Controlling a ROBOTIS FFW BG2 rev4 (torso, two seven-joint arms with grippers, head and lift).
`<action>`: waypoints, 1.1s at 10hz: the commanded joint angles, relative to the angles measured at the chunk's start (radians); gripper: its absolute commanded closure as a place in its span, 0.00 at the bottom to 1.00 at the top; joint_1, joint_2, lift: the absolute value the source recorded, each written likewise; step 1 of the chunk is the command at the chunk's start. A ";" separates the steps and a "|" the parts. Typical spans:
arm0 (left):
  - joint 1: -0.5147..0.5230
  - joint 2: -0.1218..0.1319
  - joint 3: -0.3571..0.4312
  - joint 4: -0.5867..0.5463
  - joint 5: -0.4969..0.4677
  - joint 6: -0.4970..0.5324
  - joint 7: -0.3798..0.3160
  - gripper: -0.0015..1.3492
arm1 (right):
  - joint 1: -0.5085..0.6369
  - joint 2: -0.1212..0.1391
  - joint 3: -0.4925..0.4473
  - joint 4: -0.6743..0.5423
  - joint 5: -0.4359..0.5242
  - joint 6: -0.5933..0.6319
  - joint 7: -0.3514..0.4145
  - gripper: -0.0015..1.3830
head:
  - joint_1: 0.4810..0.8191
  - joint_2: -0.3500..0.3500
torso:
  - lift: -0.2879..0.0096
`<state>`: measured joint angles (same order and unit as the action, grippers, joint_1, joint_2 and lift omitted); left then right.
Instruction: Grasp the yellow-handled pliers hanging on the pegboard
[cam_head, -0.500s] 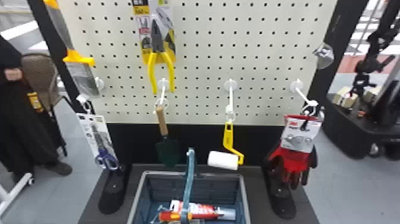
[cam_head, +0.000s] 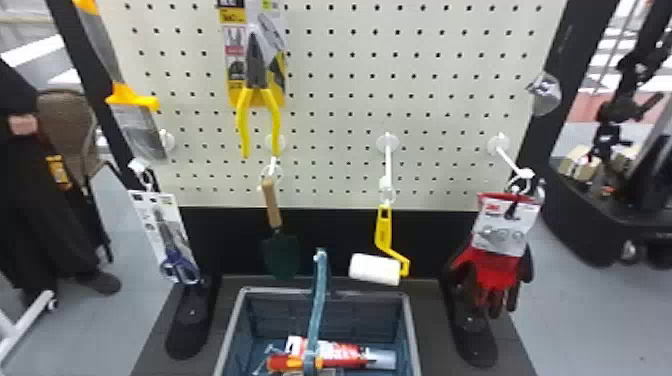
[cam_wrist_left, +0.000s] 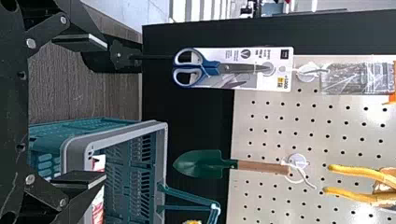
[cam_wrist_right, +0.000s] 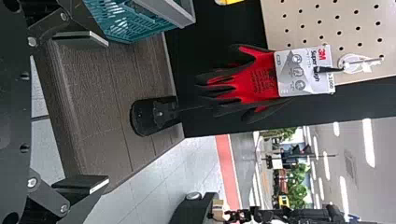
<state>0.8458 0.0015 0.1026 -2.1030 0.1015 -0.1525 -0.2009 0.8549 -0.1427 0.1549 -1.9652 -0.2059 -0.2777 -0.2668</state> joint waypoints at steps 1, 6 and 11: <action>-0.003 -0.004 0.000 -0.012 0.003 0.011 0.000 0.23 | 0.000 0.000 0.000 0.000 -0.001 0.000 0.000 0.19 | 0.20 0.50 | 0.63; -0.214 -0.004 0.072 -0.250 -0.003 0.355 -0.084 0.23 | -0.002 0.000 0.000 -0.005 -0.001 0.003 0.000 0.19 | 0.20 0.50 | 0.63; -0.652 0.049 0.126 -0.269 0.014 0.671 -0.305 0.23 | -0.023 0.002 0.003 -0.005 0.011 0.023 0.014 0.19 | 0.20 0.50 | 0.63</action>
<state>0.2492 0.0362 0.2234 -2.3723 0.1107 0.4761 -0.4983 0.8371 -0.1413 0.1578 -1.9713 -0.1974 -0.2587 -0.2536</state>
